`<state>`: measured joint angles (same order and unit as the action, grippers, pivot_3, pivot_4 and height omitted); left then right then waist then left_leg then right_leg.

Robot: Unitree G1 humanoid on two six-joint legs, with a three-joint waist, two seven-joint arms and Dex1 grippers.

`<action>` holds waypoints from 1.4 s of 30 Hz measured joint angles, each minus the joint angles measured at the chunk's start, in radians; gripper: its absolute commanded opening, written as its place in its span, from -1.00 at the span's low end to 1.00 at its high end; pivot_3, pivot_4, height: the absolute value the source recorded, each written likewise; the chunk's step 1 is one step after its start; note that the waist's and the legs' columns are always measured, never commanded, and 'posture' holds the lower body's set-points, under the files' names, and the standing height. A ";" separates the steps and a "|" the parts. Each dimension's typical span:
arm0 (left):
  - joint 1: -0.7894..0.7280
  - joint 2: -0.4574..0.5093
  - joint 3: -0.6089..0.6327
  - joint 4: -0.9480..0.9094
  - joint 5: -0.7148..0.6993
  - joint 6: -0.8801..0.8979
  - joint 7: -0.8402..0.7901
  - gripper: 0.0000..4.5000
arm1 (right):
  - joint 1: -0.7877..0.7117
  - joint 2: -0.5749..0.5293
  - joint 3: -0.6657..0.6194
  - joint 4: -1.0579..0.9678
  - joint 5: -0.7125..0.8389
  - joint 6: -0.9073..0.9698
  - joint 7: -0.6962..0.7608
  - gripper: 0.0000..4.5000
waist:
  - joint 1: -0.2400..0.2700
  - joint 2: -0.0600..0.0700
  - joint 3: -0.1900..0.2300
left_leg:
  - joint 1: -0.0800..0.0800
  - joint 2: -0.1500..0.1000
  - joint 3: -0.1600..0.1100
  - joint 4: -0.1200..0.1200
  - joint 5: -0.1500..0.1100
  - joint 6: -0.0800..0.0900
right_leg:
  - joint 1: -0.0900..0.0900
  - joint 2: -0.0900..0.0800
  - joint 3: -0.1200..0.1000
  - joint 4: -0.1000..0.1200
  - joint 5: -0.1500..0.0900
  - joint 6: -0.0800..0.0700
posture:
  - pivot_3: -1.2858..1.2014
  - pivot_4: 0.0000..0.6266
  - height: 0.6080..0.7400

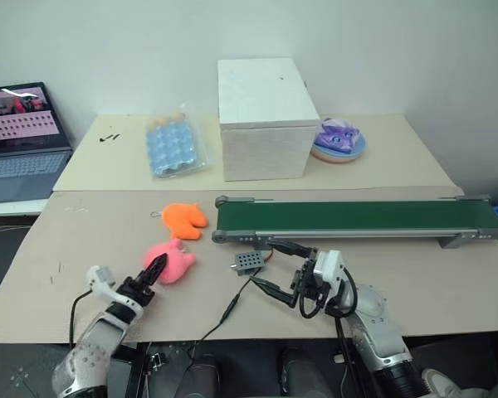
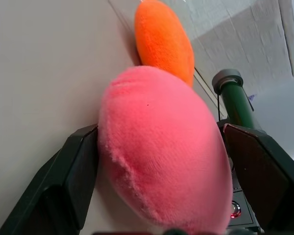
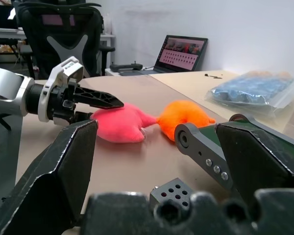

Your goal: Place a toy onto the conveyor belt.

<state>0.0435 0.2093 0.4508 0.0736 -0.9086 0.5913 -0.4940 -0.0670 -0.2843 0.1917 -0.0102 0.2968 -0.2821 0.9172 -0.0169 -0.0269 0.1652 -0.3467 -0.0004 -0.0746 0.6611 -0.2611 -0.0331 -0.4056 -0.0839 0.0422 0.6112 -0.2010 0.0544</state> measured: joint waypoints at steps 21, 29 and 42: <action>-0.021 -0.007 -0.006 0.005 0.000 0.045 0.017 -0.73 | -0.008 0.005 0.016 0.017 -0.020 0.000 -0.036 1.00 | -0.004 0.000 0.000 | -0.002 0.000 0.000 0.000 -0.001 0.001 | -0.002 0.000 0.000 -0.001 -0.001 0.000 | 0.03 -0.52 1.00; 0.009 -0.031 -0.067 -0.172 0.010 0.024 0.016 -0.83 | -0.015 0.004 0.017 0.021 -0.021 0.000 -0.037 1.00 | -0.001 -0.001 0.001 | -0.006 0.000 0.000 0.000 -0.001 0.001 | -0.006 0.000 0.000 -0.001 -0.001 0.000 | 0.03 -0.52 1.00; -0.210 0.168 -0.059 -0.520 -0.112 0.040 0.186 -0.83 | -0.027 0.001 0.015 0.059 -0.021 0.000 -0.035 1.00 | 0.002 -0.003 0.002 | -0.007 0.000 0.000 -0.001 -0.001 0.001 | -0.007 0.000 0.000 -0.001 0.000 -0.001 | 0.03 -0.52 1.00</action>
<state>-0.1660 0.3776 0.3913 -0.4469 -1.0207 0.6310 -0.3076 -0.0936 -0.2829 0.2065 0.0483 0.2758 -0.2821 0.8821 -0.0152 -0.0297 0.1671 -0.3537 -0.0006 -0.0750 0.6606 -0.2617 -0.0324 -0.4127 -0.0838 0.0422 0.6106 -0.2013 0.0539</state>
